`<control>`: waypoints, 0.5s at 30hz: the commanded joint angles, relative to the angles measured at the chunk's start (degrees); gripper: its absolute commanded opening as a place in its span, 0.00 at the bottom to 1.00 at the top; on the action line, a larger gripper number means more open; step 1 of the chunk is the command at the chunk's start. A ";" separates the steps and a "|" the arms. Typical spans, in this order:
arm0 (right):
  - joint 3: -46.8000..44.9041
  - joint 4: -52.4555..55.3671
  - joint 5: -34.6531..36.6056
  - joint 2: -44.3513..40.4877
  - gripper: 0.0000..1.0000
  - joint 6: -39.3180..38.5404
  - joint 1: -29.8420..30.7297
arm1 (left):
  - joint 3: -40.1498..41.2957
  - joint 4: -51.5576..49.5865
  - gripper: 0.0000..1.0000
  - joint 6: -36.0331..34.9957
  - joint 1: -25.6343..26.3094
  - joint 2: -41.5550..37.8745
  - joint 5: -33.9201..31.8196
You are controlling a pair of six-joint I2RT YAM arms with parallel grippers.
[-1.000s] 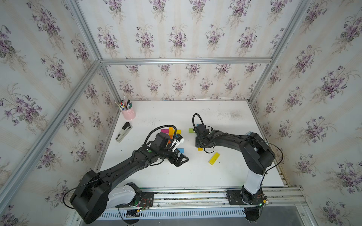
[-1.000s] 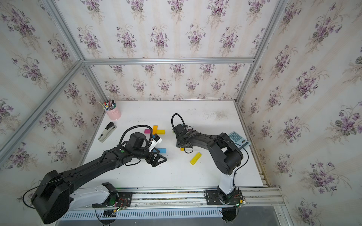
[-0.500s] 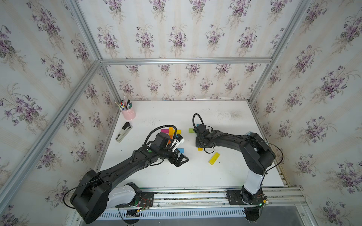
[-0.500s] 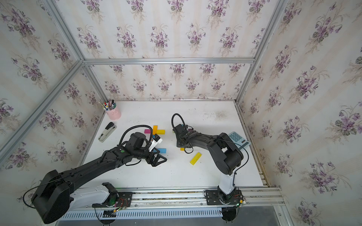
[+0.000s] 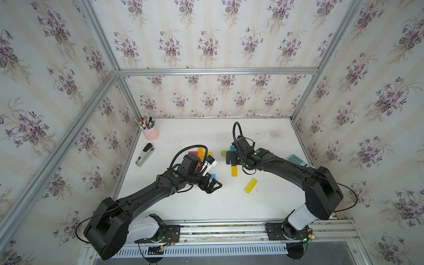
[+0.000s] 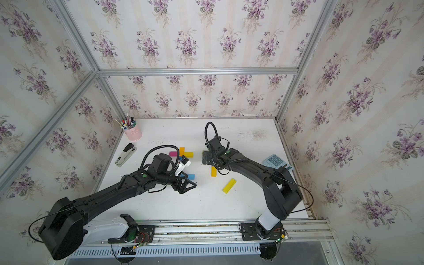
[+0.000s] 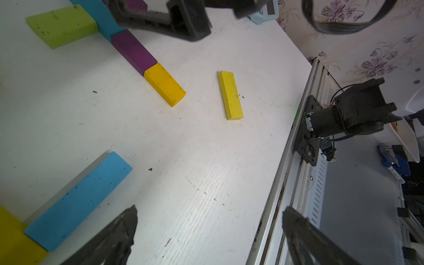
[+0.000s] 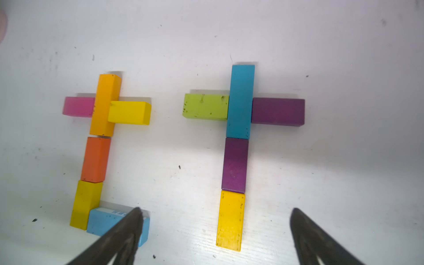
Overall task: Assemble the letter t with building blocks
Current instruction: Pick up the building block from the center of the board.
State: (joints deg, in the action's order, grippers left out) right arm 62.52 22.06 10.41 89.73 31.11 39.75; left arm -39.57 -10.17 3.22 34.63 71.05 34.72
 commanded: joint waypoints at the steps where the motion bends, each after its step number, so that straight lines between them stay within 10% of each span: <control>1: -3.78 3.28 0.80 -3.65 1.00 2.64 -0.24 | -0.43 1.89 1.00 -0.50 -0.11 0.36 0.58; 7: -21.21 0.94 -1.39 -13.08 0.98 16.12 -0.21 | 0.09 3.08 1.00 -1.41 -0.09 0.58 2.33; 13: -32.24 0.17 -2.04 -25.88 0.61 26.54 -2.61 | 2.39 6.90 1.00 -2.16 -0.10 1.41 4.43; 15: -34.30 -1.32 -4.27 -27.55 0.62 26.87 -4.38 | 2.06 7.16 1.00 -2.75 -0.09 2.26 4.99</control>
State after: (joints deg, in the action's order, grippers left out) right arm 29.98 22.59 8.14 63.99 52.88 36.75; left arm -37.41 -6.63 2.11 34.63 72.71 37.85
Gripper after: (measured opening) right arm 0.598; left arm 0.999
